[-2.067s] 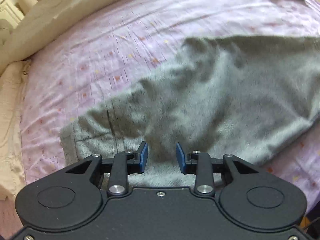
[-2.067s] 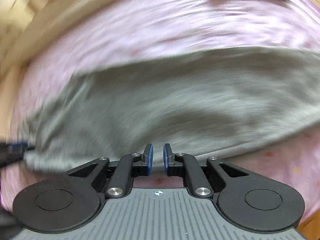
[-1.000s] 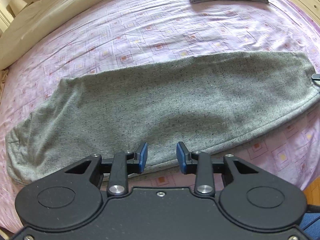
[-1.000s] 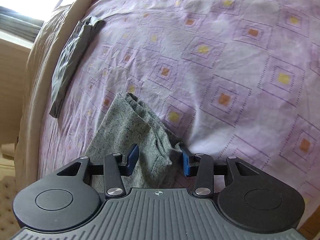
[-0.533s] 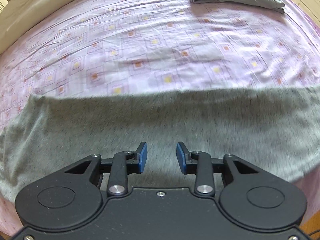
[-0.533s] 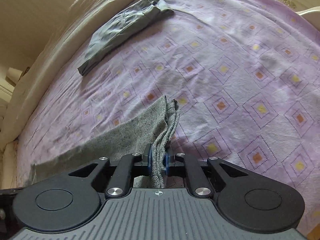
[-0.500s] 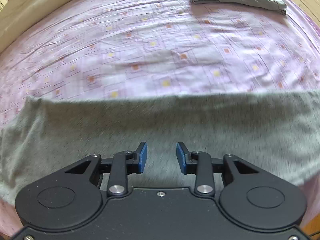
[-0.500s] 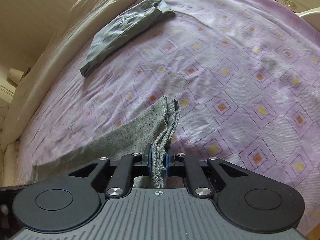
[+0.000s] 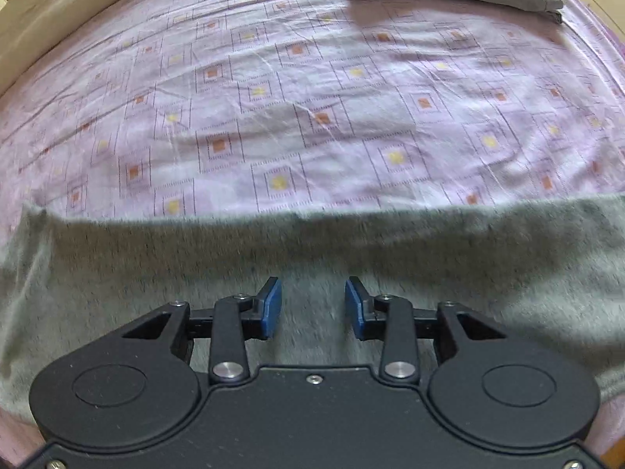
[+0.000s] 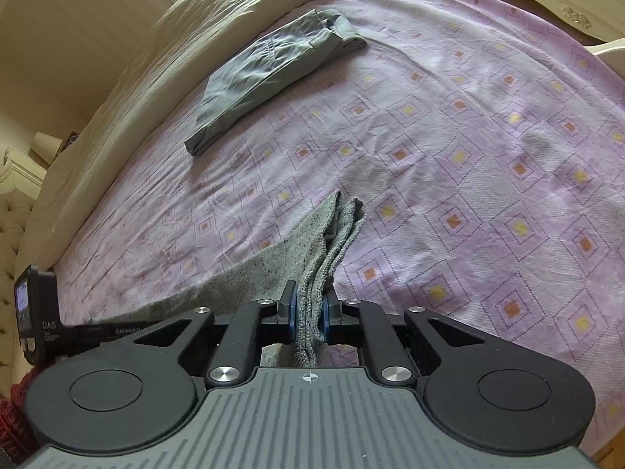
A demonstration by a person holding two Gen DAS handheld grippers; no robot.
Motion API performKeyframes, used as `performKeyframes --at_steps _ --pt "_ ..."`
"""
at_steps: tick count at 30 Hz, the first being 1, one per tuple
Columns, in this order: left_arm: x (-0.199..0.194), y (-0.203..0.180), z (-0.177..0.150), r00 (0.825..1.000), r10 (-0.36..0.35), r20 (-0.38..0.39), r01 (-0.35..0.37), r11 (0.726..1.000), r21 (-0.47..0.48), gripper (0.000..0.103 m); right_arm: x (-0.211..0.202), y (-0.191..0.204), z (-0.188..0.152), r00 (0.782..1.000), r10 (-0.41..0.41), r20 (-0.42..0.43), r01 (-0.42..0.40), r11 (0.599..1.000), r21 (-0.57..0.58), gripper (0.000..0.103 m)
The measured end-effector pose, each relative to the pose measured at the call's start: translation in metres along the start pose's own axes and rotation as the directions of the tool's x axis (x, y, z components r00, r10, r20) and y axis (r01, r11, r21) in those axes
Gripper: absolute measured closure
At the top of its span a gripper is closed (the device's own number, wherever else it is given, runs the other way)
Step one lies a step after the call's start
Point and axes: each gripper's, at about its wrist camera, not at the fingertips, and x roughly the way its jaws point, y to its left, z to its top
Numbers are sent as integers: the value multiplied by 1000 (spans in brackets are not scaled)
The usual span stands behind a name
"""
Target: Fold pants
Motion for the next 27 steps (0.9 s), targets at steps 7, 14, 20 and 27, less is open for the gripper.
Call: performKeyframes --at_steps 7,14,20,27 --pt "-8 7 -76 997 -55 -60 57 998 27 51 -4 16 0 1000 -13 21 14 1000 -17 91" --pt "-30 45 -83 996 -84 3 84 996 28 51 -20 70 -4 996 -52 74 59 993 -106 91" --pt "-38 126 -84 996 -85 31 86 995 -47 51 -36 179 -21 994 14 104 18 953 -302 91" --pt "-36 227 -102 999 -38 31 41 995 -89 51 24 302 -75 989 149 -11 -141 907 -396 91"
